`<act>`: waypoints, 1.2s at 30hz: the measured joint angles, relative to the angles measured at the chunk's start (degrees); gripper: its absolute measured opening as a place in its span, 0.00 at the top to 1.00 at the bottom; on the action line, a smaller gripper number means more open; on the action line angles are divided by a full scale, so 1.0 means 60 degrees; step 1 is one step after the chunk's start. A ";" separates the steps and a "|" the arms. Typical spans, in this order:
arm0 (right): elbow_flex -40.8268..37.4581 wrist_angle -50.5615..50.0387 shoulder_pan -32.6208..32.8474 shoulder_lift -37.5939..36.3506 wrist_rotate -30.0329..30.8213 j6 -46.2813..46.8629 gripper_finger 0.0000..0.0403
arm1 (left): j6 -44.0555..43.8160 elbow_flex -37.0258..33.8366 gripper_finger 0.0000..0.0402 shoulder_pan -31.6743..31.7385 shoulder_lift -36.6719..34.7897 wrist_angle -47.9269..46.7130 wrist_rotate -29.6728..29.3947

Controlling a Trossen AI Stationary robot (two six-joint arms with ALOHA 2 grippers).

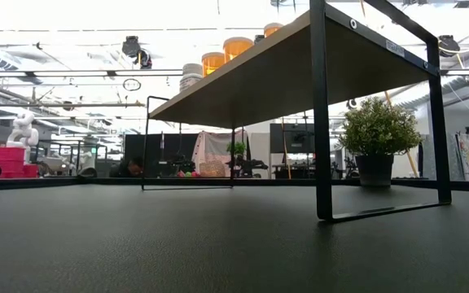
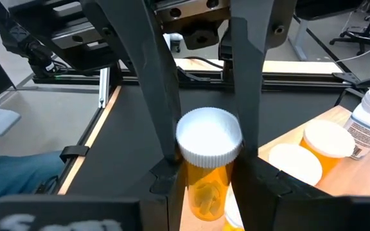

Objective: Pick and place medicine bottles onto shelf by color
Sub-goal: Put the top orange tablet bottle on the shelf aligned with the orange tablet bottles

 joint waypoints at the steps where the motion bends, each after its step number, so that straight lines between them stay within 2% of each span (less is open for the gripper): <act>1: 0.0000 0.0000 0.0000 0.0000 0.0002 0.0002 0.74 | 0.0004 0.0000 0.71 0.0000 0.0000 -0.0010 0.0000; 36: 0.0000 0.0011 0.0000 0.0000 -0.0016 -0.0448 0.76 | 0.0122 0.0000 0.71 -0.0171 0.0018 -0.0066 -0.0062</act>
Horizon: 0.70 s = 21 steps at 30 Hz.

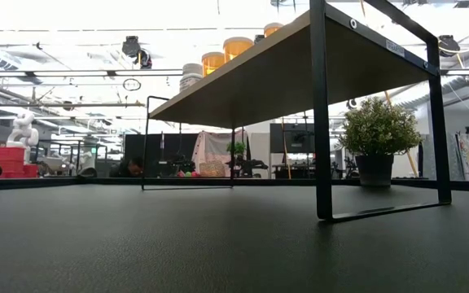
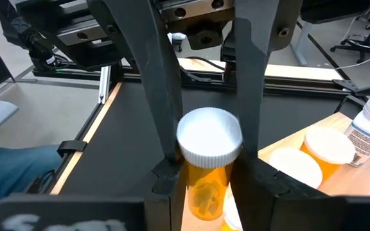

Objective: Pick and place medicine bottles onto shelf by color
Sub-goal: Put the top orange tablet bottle on the shelf aligned with the orange tablet bottles

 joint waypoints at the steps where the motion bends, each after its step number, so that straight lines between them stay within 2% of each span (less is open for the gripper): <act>1: 0.0000 0.0000 0.0000 0.0000 0.0003 -0.0034 0.76 | 0.0055 0.0000 0.71 -0.0008 0.0000 -0.0007 -0.0008; 7: 0.0007 0.0033 -0.0004 0.0000 0.0062 -0.0316 0.76 | 0.0482 0.0000 0.62 -0.0198 0.0007 -0.0005 -0.0723; 12: 0.0007 0.0031 -0.0007 0.0000 0.0080 -0.0566 0.76 | 0.0582 0.0000 0.57 -0.0234 0.0007 -0.0020 -0.0826; 21: 0.0022 0.0025 -0.0007 -0.0011 0.0080 -0.1073 0.76 | 0.1142 -0.0004 0.71 -0.0230 0.0007 0.0159 -0.0903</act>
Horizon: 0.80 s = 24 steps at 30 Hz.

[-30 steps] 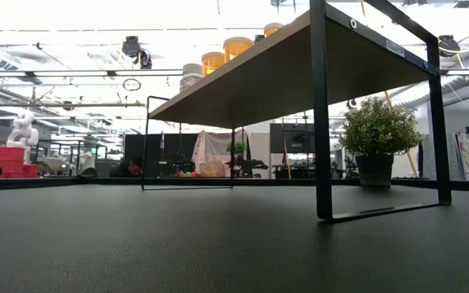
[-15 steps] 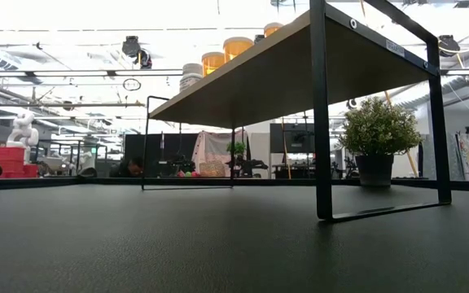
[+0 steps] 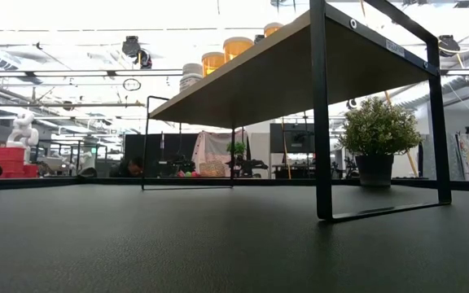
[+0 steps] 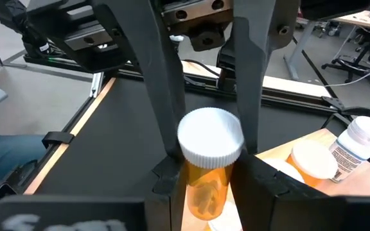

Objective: Pick and place medicine bottles onto shelf by color
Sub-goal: Put the top orange tablet bottle on the shelf aligned with the orange tablet bottles

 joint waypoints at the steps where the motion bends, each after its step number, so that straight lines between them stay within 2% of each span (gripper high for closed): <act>1: 0.0000 0.0000 0.0000 0.0000 0.0000 0.0000 0.76 | 0.0043 0.0000 0.72 0.0000 0.0000 0.0001 0.0003; 5: 0.0000 -0.0018 0.0004 0.0000 0.0000 0.0000 0.76 | 0.0054 0.0000 0.72 0.0019 0.0000 0.0009 0.0097; 10: 0.0000 -0.0034 0.0004 0.0000 0.0000 -0.0040 0.76 | -0.0027 0.0000 0.67 0.0080 0.0000 0.0041 0.0182; 15: 0.0000 -0.0033 0.0004 0.0000 0.0000 -0.0006 0.75 | -0.0037 0.0000 0.69 0.0080 0.0000 0.0052 0.0183; 19: 0.0000 -0.0033 0.0007 0.0000 0.0001 0.0228 0.68 | -0.0141 0.0000 0.71 0.0080 0.0000 0.0056 0.0200; 24: 0.0000 -0.0052 0.0122 0.0000 0.0103 0.0294 0.56 | -0.0259 0.0000 0.69 0.0073 0.0000 0.0073 0.0268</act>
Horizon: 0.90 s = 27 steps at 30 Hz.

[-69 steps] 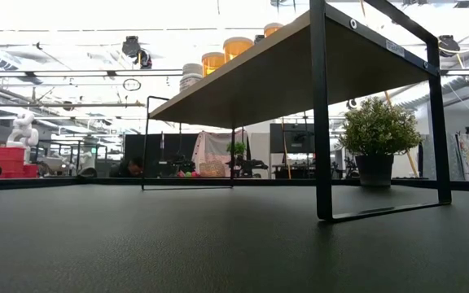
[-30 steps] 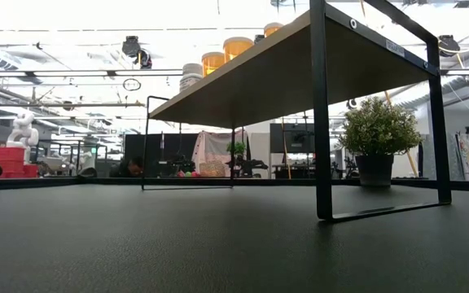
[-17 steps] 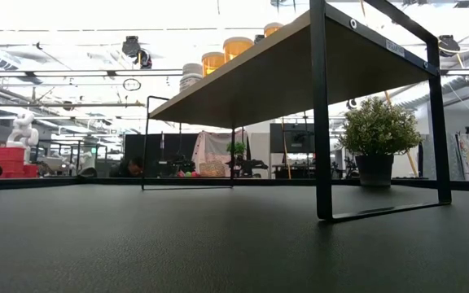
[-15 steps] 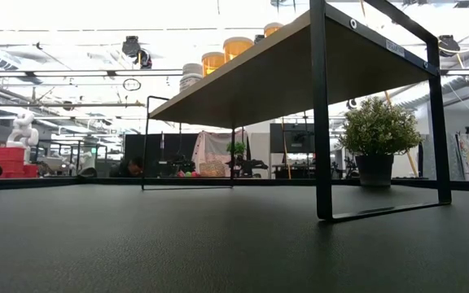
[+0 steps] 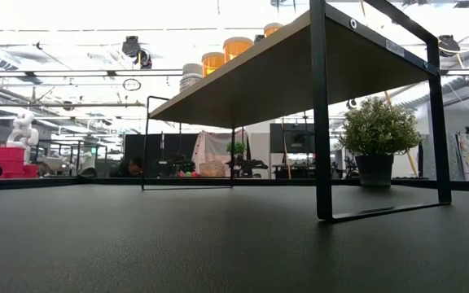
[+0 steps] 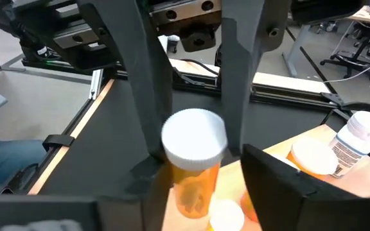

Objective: Pick and place medicine bottles onto shelf by color
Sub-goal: Put the top orange tablet bottle on the shelf aligned with the orange tablet bottles

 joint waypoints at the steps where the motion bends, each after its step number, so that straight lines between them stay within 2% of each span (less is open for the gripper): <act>1: 0.0000 -0.0041 0.0023 0.0000 0.0007 0.0003 0.53 | -0.0042 0.0000 0.69 0.0000 0.0000 -0.0008 0.0004; 6: 0.0000 -0.0633 0.0086 -0.0133 -0.0032 0.0184 0.43 | -0.0226 0.0000 0.69 0.0000 0.0000 -0.0014 -0.0012; 10: -0.0004 -0.1288 0.0086 -0.0415 -0.0077 0.0494 0.38 | -0.0392 0.0000 0.69 0.0000 0.0000 -0.0025 -0.0046; 21: -0.0017 -0.2409 0.0086 -0.1504 -0.0099 0.1256 0.37 | -0.2041 -0.0346 0.69 -0.0118 0.0000 0.0154 -0.0116; 27: -0.0018 -0.2525 0.0090 -0.1808 0.0240 0.1184 0.37 | -0.2684 -0.1632 0.68 -0.0439 0.0000 0.1957 -0.0595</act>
